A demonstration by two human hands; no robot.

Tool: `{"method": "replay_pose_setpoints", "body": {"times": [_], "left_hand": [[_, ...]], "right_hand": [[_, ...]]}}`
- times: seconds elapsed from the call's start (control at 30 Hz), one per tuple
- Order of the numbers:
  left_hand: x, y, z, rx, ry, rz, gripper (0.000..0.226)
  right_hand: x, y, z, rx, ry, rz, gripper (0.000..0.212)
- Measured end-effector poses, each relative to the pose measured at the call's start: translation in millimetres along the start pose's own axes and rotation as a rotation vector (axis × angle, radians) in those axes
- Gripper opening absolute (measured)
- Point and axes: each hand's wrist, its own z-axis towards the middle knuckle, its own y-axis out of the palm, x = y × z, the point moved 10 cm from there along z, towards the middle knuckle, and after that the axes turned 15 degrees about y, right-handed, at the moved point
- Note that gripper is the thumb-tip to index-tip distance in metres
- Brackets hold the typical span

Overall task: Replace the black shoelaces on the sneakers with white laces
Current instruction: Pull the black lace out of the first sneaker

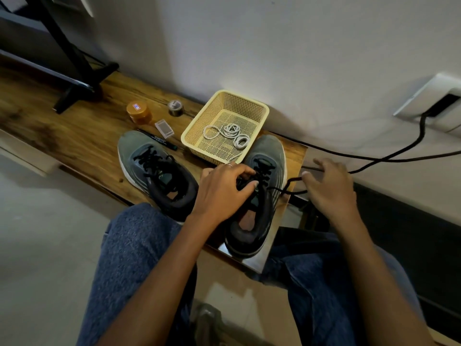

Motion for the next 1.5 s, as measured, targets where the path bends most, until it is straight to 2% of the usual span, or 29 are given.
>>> {"method": "replay_pose_setpoints", "body": {"times": [0.1,0.2,0.33,0.43,0.63,0.87,1.07,1.2,1.27,1.4,1.5], "left_hand": [[-1.7,-1.8,-0.4,-0.004,-0.015,-0.079,0.024],[-6.1,-3.4,-2.3,-0.033,-0.059,-0.133,0.026],[-8.5,-1.9,-7.2,-0.091,-0.072,-0.114,0.031],[-6.3,-0.3,-10.1,-0.138,-0.063,-0.034,0.036],[-0.8,0.4,-7.9,-0.081,-0.001,0.016,0.038],[6.2,4.7,-5.0,-0.051,0.007,0.019,0.033],[10.3,-7.1,-4.5,0.033,0.016,0.043,0.027],[9.6,-12.8,-7.3,0.073,-0.024,0.052,0.023],[11.0,-14.8,-7.9,0.098,-0.017,0.061,0.022],[18.6,-15.9,-2.9,0.109,0.088,0.087,0.016],[23.4,-11.2,1.1,0.085,0.170,0.107,0.013]], "right_hand": [[-14.4,-6.1,-6.7,0.055,-0.108,0.095,0.036],[-42.1,3.4,-24.5,-0.024,-0.297,0.186,0.020],[-62.8,31.7,-40.2,-0.110,-0.396,0.056,0.015],[-62.9,49.6,-40.2,-0.121,-0.363,-0.105,0.018],[-70.2,48.6,-45.0,0.012,-0.371,-0.221,0.014],[-69.6,46.6,-44.0,0.045,-0.409,-0.091,0.005],[-71.3,47.1,-45.4,0.039,-0.445,-0.003,0.005],[-69.3,33.4,-43.6,-0.008,-0.418,0.124,0.006],[-62.9,29.7,-39.3,-0.044,-0.382,0.084,0.010],[-47.2,43.3,-34.8,-0.239,-0.249,0.052,0.020],[-43.7,51.0,-35.6,-0.273,-0.218,0.018,0.026]]}}
